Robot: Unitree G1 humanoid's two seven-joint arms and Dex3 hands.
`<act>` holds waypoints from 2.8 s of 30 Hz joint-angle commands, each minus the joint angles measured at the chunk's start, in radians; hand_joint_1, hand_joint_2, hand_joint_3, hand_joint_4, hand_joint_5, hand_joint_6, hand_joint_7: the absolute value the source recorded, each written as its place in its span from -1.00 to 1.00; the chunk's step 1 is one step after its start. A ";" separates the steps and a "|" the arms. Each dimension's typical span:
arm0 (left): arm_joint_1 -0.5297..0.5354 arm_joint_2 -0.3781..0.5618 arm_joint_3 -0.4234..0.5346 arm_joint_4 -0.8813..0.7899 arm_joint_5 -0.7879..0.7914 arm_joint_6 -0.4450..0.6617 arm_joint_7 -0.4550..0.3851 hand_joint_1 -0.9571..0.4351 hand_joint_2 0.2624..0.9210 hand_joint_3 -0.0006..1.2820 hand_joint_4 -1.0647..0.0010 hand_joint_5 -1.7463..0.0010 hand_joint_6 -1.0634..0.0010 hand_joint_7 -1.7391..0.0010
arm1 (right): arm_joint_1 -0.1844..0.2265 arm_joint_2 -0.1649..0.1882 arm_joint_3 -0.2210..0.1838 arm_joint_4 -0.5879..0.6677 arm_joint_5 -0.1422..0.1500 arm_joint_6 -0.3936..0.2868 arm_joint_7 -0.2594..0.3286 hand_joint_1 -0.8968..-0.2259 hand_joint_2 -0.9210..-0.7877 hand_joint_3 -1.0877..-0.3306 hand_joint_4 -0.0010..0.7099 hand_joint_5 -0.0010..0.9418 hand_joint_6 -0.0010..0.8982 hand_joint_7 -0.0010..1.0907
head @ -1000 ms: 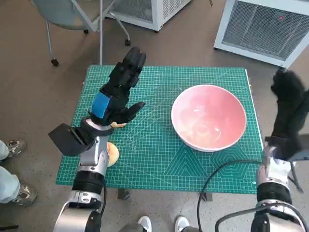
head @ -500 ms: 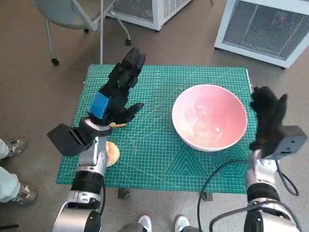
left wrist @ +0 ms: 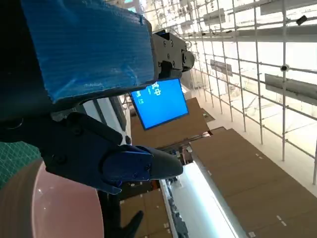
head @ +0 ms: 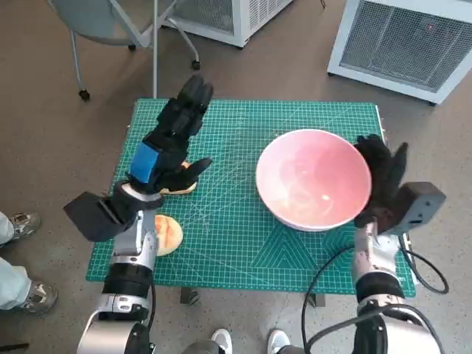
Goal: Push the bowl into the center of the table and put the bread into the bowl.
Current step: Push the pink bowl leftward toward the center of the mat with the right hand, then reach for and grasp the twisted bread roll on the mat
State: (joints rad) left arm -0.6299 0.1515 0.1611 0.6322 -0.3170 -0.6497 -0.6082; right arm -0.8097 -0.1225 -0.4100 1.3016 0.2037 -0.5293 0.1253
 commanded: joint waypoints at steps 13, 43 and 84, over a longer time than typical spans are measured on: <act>0.096 0.037 0.010 -0.127 0.017 0.029 0.055 -0.54 1.00 -0.54 1.00 1.00 0.74 0.97 | -0.053 0.085 -0.028 0.020 0.025 0.075 0.042 -0.15 -1.00 -0.41 -0.55 -0.99 -0.66 -0.45; 0.205 0.052 0.010 -0.247 0.057 0.060 0.168 -0.56 1.00 -0.54 0.98 1.00 0.74 0.98 | -0.104 0.106 -0.006 0.025 0.002 0.123 0.070 -0.18 -1.00 -0.32 -0.51 -0.99 -0.60 -0.51; 0.052 -0.038 -0.035 -0.102 0.019 0.021 0.094 -0.54 1.00 -0.53 1.00 1.00 0.70 0.98 | 0.164 -0.004 0.266 -0.612 -0.032 -0.295 0.266 -0.42 -1.00 -0.21 -0.52 -1.00 -0.91 -0.16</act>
State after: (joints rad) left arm -0.5538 0.1170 0.1293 0.5116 -0.2882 -0.6138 -0.5000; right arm -0.6941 -0.1268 -0.1594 0.7430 0.1574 -0.8593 0.3797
